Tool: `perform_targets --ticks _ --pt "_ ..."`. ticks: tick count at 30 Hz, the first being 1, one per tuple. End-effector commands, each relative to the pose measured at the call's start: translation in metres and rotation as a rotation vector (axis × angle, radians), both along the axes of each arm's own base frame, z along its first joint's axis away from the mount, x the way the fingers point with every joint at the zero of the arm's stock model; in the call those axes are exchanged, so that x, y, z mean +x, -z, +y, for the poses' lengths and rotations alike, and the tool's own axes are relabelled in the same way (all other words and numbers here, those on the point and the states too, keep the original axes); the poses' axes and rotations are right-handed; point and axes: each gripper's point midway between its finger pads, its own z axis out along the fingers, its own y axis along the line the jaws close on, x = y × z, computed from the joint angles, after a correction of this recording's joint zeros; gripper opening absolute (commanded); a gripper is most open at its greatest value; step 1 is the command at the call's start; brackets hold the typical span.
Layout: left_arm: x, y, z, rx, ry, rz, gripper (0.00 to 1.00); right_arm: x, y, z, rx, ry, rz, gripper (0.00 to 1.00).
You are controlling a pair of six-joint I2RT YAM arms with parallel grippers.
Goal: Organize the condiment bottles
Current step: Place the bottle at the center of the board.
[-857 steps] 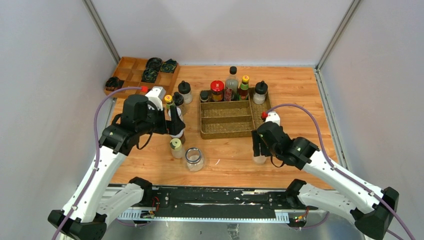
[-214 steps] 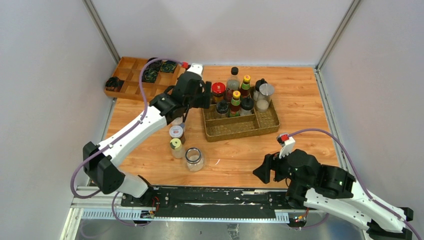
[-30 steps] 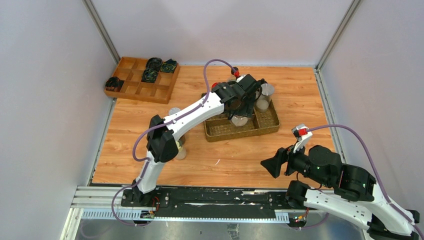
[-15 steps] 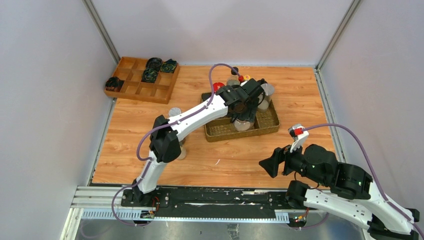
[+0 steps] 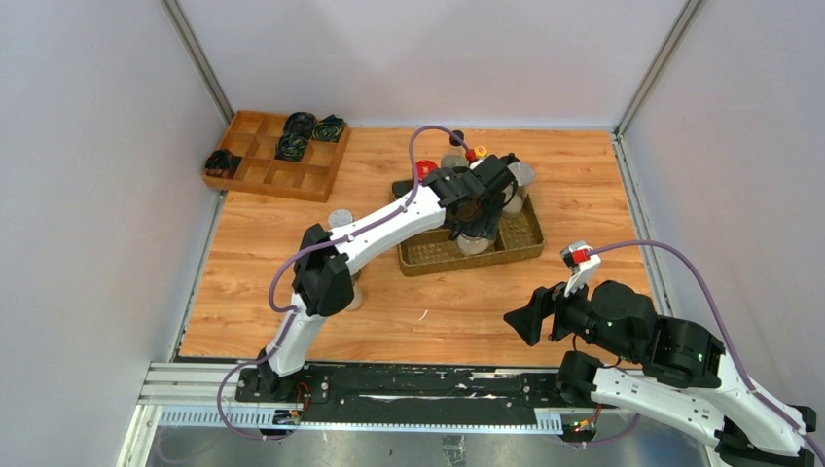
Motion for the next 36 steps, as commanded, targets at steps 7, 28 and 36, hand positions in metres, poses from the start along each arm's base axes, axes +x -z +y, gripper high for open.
perform_targets --ticks 7,28,36 --pt "0.001 0.009 -0.016 -0.023 0.03 0.024 0.48 0.001 0.002 -0.003 -0.024 -0.003 -0.015 0.87" --pt "0.013 -0.053 -0.013 -0.032 0.427 -0.093 0.5 0.005 0.005 -0.007 -0.046 0.021 -0.026 0.88" --pt "0.011 -0.045 -0.031 -0.087 0.515 -0.055 0.5 0.011 -0.003 -0.011 -0.064 0.052 -0.052 0.87"
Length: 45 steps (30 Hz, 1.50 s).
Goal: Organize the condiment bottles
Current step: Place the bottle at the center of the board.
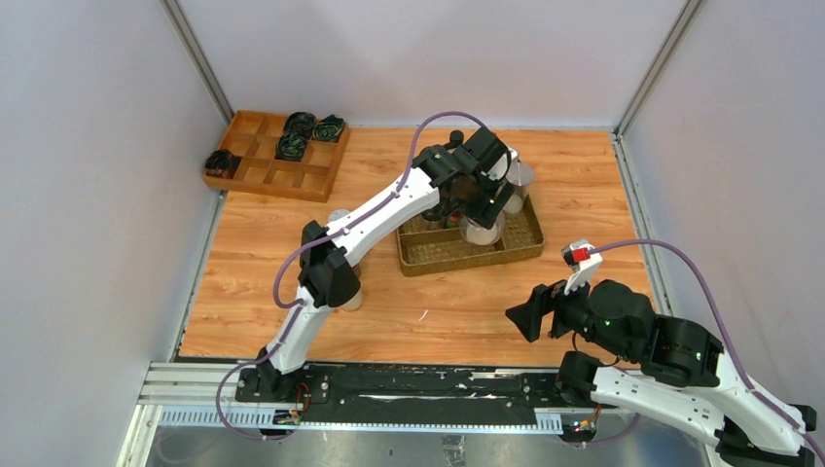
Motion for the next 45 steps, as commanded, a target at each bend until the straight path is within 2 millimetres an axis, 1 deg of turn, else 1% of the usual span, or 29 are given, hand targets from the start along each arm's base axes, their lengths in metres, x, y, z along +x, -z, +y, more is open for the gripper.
perform_targets --ticks 1,3,6,11,15,18,20,22,25,28,33,36,39,41,43,45 --pt "-0.003 -0.008 -0.026 -0.073 0.133 -0.005 0.5 0.004 -0.003 -0.006 -0.033 0.019 -0.021 0.87" --pt "-0.003 -0.002 -0.031 -0.074 0.172 0.001 0.5 0.004 -0.001 -0.006 -0.036 0.02 -0.02 0.87" --pt "-0.004 0.0 -0.035 -0.077 0.228 -0.009 0.5 0.004 0.002 -0.006 -0.046 0.021 -0.017 0.88" --pt "0.0 -0.006 -0.038 -0.075 0.322 -0.065 0.51 0.006 0.004 -0.005 -0.062 0.027 -0.014 0.88" --pt "0.005 -0.01 -0.039 -0.079 0.334 -0.091 0.51 0.01 0.006 -0.007 -0.082 0.049 -0.019 0.88" --pt "0.006 -0.008 -0.029 -0.045 0.292 -0.091 0.49 0.013 0.009 -0.005 -0.11 0.052 -0.016 0.88" --pt "0.006 -0.006 -0.016 -0.008 0.248 -0.088 0.49 0.014 0.01 -0.001 -0.121 0.043 -0.012 0.88" --pt "0.002 -0.005 -0.003 0.017 0.216 -0.076 0.48 0.015 0.011 0.001 -0.129 0.037 -0.012 0.88" --pt "-0.013 -0.011 0.011 0.015 0.171 -0.039 0.48 0.016 0.011 0.003 -0.134 0.036 -0.017 0.88" --pt "-0.027 -0.022 0.025 0.027 0.133 -0.044 0.48 0.016 0.009 0.004 -0.137 0.032 -0.019 0.88" --pt "-0.051 -0.041 0.037 -0.001 0.12 -0.038 0.48 0.016 0.007 0.004 -0.131 0.03 -0.023 0.88" --pt "-0.068 -0.045 0.038 -0.029 0.145 -0.005 0.48 0.015 0.006 0.004 -0.12 0.027 -0.019 0.88" --pt "-0.088 -0.04 0.041 -0.018 0.177 0.022 0.48 0.013 0.006 0.005 -0.109 0.024 -0.014 0.88" --pt "-0.105 -0.031 0.042 0.0 0.205 0.049 0.48 0.013 0.006 0.004 -0.106 0.026 -0.014 0.88" --pt "-0.12 -0.02 0.044 0.027 0.225 0.071 0.48 0.013 0.005 0.002 -0.108 0.029 -0.014 0.88" --pt "-0.136 -0.005 0.046 0.065 0.249 0.098 0.48 0.013 0.001 0.0 -0.112 0.035 -0.014 0.88"
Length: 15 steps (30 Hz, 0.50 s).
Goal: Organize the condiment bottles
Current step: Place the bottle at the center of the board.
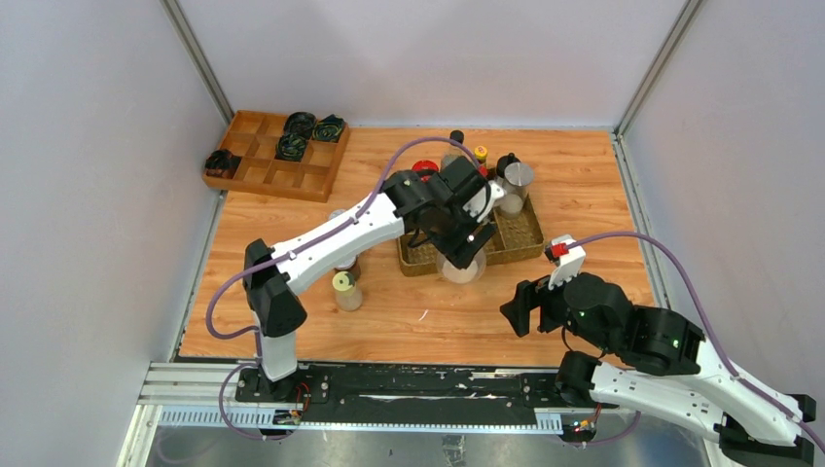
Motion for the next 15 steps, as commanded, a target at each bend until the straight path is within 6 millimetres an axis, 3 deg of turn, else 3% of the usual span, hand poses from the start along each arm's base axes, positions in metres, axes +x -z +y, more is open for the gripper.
perform_targets --ticks 1,7,15 --pt "-0.038 0.019 -0.005 0.028 0.064 0.05 0.48 -0.001 -0.015 -0.006 0.014 0.006 -0.02 0.88" --pt "-0.059 0.058 -0.006 0.133 0.097 0.056 0.48 -0.004 -0.028 -0.012 0.003 0.005 -0.022 0.88" --pt "-0.06 0.079 -0.037 0.019 0.104 0.065 0.48 -0.007 -0.029 -0.012 0.02 -0.004 -0.014 0.88"
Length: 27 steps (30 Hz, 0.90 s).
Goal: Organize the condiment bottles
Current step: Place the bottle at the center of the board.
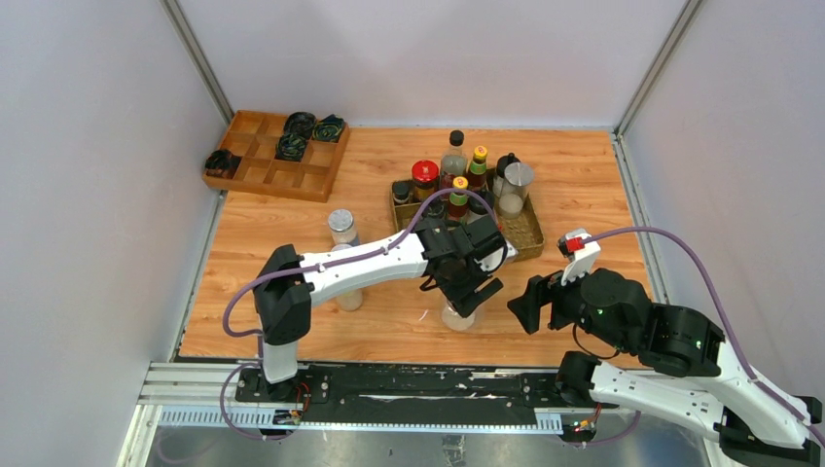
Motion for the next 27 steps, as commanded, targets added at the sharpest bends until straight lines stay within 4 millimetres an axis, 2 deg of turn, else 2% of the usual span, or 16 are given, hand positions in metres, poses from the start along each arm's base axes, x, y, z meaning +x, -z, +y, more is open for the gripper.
perform_targets --ticks 1,7,13,18,23,24,27 --pt "0.008 0.005 -0.037 -0.14 -0.003 -0.017 0.48 -0.004 0.001 -0.005 -0.012 -0.005 0.006 0.88" --pt "0.009 0.027 -0.061 -0.204 0.018 0.003 0.52 -0.005 0.003 -0.006 -0.014 -0.009 0.012 0.88" --pt "0.009 0.04 -0.06 -0.172 -0.007 0.028 0.62 -0.008 0.004 -0.007 -0.019 -0.015 0.02 0.88" --pt "0.012 0.026 -0.056 -0.164 -0.025 0.006 0.78 -0.009 0.01 -0.004 -0.031 -0.026 0.036 0.88" --pt "0.019 0.011 -0.053 -0.136 -0.039 -0.029 0.85 -0.01 0.013 -0.001 -0.033 -0.032 0.048 0.88" --pt "0.02 0.008 -0.054 -0.139 -0.038 -0.031 0.97 -0.01 0.014 -0.001 -0.032 -0.032 0.049 0.88" --pt "0.023 -0.001 -0.059 -0.156 -0.039 -0.043 1.0 -0.01 0.014 0.0 -0.029 -0.034 0.054 0.88"
